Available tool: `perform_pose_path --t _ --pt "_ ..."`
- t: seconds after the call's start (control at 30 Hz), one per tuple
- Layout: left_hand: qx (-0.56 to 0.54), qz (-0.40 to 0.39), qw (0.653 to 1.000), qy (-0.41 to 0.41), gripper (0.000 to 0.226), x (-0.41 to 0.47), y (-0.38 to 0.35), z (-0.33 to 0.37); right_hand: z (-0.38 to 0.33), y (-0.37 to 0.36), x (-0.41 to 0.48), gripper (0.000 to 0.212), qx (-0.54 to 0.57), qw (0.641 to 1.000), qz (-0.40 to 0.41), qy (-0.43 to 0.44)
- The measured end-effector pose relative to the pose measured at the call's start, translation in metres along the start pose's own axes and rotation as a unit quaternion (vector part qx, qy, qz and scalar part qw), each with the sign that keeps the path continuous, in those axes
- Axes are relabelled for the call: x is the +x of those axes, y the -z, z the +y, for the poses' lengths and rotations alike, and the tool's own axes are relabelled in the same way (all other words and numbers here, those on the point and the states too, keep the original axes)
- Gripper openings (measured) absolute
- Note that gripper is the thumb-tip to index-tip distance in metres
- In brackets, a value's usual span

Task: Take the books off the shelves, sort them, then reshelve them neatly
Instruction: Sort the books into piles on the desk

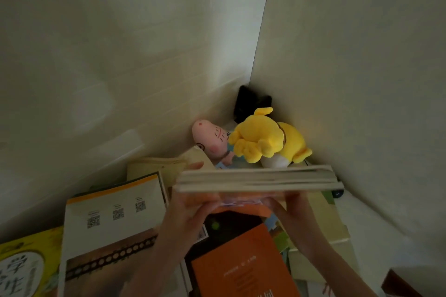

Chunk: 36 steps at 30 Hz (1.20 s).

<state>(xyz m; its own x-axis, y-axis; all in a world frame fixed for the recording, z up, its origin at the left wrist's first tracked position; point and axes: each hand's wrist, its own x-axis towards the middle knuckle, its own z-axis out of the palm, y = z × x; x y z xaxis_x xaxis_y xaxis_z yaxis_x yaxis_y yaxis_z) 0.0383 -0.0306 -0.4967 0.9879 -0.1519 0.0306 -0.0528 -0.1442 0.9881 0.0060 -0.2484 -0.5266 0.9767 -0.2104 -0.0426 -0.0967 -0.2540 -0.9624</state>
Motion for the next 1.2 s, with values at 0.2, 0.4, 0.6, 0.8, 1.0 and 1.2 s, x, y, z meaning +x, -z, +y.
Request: perform_pose_path --t 0.2,0.4,0.6,0.8,1.0,1.2 --pt "-0.062 0.037 0.997 0.028 0.047 0.026 0.007 0.009 -0.024 -0.011 0.021 0.048 0.066 0.998 -0.015 0.004" --pt "-0.054 0.061 0.997 0.018 0.052 0.01 0.004 0.004 -0.019 -0.007 0.006 0.047 0.089 0.995 0.011 0.032" --pt "-0.08 0.07 0.993 0.043 0.048 0.016 -0.002 0.0 -0.007 -0.023 0.012 0.044 0.083 0.996 0.022 0.016" --pt "-0.061 0.049 0.996 0.051 0.041 0.025 -0.008 0.003 0.002 -0.023 0.019 0.029 0.103 0.993 0.049 0.005" --pt "-0.059 0.05 0.996 0.051 0.042 0.024 -0.009 -0.003 0.006 -0.025 0.019 0.03 0.104 0.993 0.05 0.006" --pt "-0.055 0.05 0.996 0.05 0.04 0.024 -0.008 -0.004 0.004 -0.024 0.019 0.032 0.109 0.993 0.043 0.006"
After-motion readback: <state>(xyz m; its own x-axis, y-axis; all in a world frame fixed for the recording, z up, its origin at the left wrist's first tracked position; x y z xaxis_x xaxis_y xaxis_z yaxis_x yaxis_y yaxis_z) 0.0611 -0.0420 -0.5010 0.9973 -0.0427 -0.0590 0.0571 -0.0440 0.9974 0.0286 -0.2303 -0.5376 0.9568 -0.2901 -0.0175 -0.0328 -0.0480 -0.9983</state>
